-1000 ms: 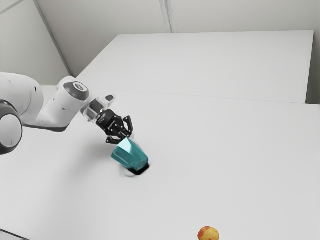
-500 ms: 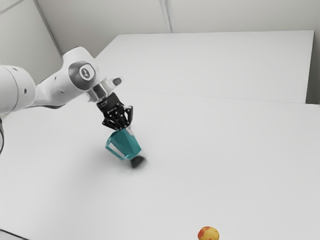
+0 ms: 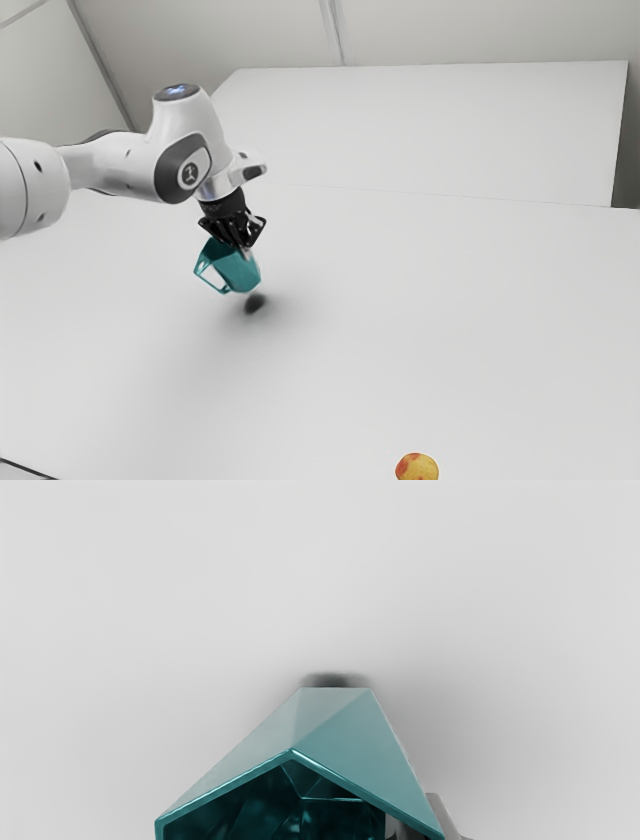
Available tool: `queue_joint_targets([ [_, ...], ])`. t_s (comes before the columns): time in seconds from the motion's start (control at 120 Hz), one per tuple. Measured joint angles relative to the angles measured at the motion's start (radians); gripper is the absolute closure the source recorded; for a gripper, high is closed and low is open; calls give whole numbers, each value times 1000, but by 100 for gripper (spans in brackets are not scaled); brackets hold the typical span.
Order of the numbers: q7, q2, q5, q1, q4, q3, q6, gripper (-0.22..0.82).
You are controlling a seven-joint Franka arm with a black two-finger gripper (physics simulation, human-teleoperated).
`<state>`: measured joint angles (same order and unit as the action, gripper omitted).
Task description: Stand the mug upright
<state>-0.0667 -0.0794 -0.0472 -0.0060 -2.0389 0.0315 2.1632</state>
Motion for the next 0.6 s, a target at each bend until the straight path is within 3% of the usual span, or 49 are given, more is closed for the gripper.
queue_joint_targets([
  [0.6, -39, -67, -33, 2, -18, 2, 67, 79],
])
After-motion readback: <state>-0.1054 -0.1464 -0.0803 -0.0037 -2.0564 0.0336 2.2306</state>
